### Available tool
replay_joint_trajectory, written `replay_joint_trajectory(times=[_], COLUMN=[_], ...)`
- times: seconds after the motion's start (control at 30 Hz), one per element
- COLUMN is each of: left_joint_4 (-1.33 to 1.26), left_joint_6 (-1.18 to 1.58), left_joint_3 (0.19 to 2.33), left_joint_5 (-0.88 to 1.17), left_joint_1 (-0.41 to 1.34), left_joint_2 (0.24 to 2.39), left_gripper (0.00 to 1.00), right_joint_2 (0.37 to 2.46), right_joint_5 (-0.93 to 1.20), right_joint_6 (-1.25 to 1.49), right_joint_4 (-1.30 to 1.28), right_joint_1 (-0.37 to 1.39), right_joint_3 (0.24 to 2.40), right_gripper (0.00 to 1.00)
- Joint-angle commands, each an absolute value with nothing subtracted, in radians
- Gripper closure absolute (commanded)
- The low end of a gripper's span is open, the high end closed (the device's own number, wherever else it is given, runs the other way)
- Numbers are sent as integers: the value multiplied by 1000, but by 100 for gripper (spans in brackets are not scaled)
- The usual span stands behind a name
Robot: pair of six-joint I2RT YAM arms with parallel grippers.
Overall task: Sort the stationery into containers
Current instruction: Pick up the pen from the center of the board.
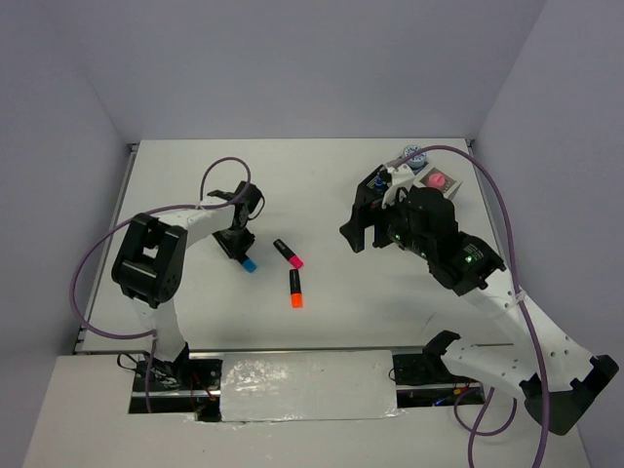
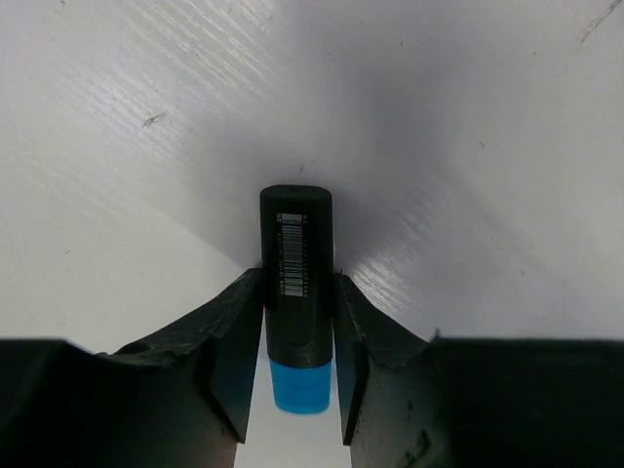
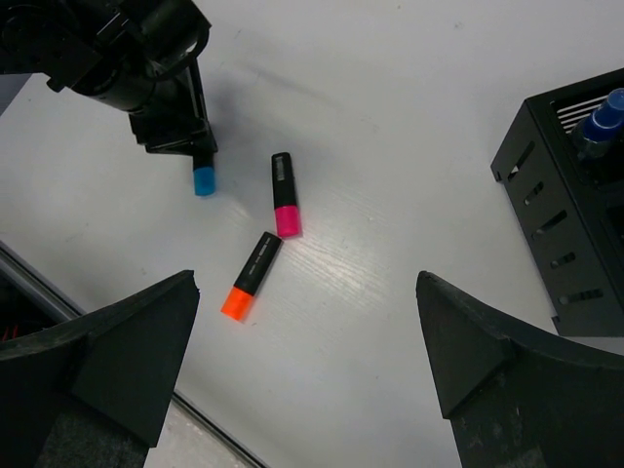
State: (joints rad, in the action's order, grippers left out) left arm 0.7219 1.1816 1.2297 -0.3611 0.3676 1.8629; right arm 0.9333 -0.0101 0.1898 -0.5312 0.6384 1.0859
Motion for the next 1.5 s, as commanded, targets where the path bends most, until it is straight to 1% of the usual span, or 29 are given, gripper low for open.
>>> replay_joint_trajectory(times=[0.0, 0.13, 0.23, 0.27, 0.4, 0.47, 0.5, 0.53, 0.57, 0.63, 0.67, 0.77, 0.87, 0.9, 0.97, 1.07, 1.17, 1.27, 1.33, 1.47], left_joint_4=[692, 651, 609, 600, 539, 526, 528, 532, 538, 537, 538, 554, 552, 540, 532, 508, 521, 525, 519, 500], left_joint_6=[1189, 1190, 1193, 1200, 1244, 1305, 1305, 1345, 1364, 1419, 1433, 1495, 1548, 1561, 1575, 1583, 1586, 1589, 1594, 1598], left_joint_3=[1183, 1140, 1102, 1076, 993, 957, 951, 940, 937, 934, 936, 953, 965, 968, 977, 992, 1026, 1040, 1039, 1029], left_joint_5=[-351, -334, -305, -296, -246, -222, -218, -216, -215, -212, -213, -224, -253, -259, -256, -252, -301, -318, -319, -322], left_joint_1=[359, 354, 354, 354, 357, 371, 379, 390, 415, 443, 474, 541, 615, 629, 664, 698, 735, 749, 750, 752], left_joint_2=[1882, 1879, 1865, 1846, 1734, 1636, 1600, 1529, 1494, 1400, 1373, 1293, 1238, 1230, 1218, 1213, 1210, 1203, 1198, 1184], left_gripper=[55, 57, 83, 100, 100, 100, 100, 100, 100, 100, 100, 100, 100, 100, 100, 100, 100, 100, 100, 100], right_joint_2=[931, 930, 923, 919, 881, 877, 876, 874, 868, 867, 870, 896, 937, 951, 988, 1034, 1072, 1092, 1106, 1126], right_joint_5=[17, 43, 99, 118, 162, 209, 218, 224, 216, 200, 178, 95, 83, 84, 83, 43, 17, -20, -9, -29], right_joint_6=[198, 202, 213, 230, 348, 427, 458, 488, 518, 578, 592, 618, 640, 641, 632, 635, 643, 646, 653, 661], right_joint_4=[-479, -463, -416, -393, -142, -1, 68, 128, 247, 362, 443, 547, 676, 689, 704, 681, 649, 615, 635, 634], right_joint_1=[652, 653, 655, 653, 655, 655, 657, 660, 670, 690, 699, 745, 788, 798, 830, 861, 880, 897, 903, 930], right_joint_3=[1081, 1069, 1019, 1000, 835, 700, 700, 628, 596, 510, 491, 450, 417, 420, 445, 491, 512, 529, 519, 515], right_gripper=[0, 0, 0, 0, 0, 0, 0, 0, 0, 0, 0, 3, 6, 9, 11, 13, 15, 15, 21, 23])
